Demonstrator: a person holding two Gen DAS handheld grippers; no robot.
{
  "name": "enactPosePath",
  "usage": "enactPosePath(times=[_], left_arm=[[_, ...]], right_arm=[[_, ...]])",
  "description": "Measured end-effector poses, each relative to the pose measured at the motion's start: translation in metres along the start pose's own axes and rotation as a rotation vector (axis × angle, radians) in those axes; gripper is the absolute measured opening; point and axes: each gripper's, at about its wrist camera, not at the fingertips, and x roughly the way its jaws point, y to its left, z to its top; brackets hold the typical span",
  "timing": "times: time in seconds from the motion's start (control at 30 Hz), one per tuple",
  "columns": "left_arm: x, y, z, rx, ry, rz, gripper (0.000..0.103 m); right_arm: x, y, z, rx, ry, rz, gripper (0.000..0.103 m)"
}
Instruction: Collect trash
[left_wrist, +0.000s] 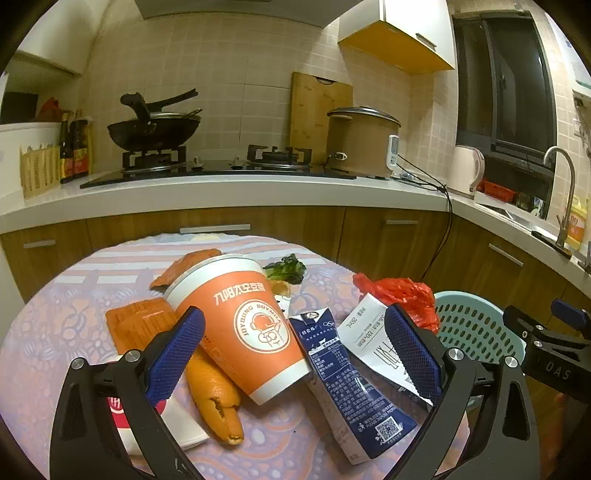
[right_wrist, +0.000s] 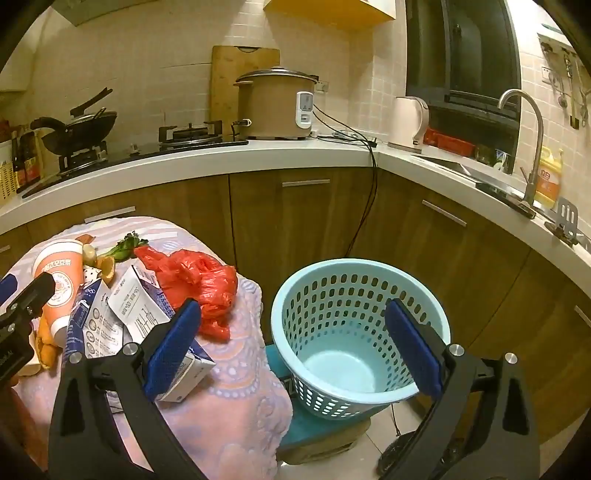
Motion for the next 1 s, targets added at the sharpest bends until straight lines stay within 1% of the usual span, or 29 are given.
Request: enactPosePath(times=[1.0], left_arm=[[-0.001,0.0012,0.0011,-0.006,0.001,-0.006,0.095]], right_arm=[[0.0031,0.0038,-0.0036,-0.008,0.007,-0.003,0.095]])
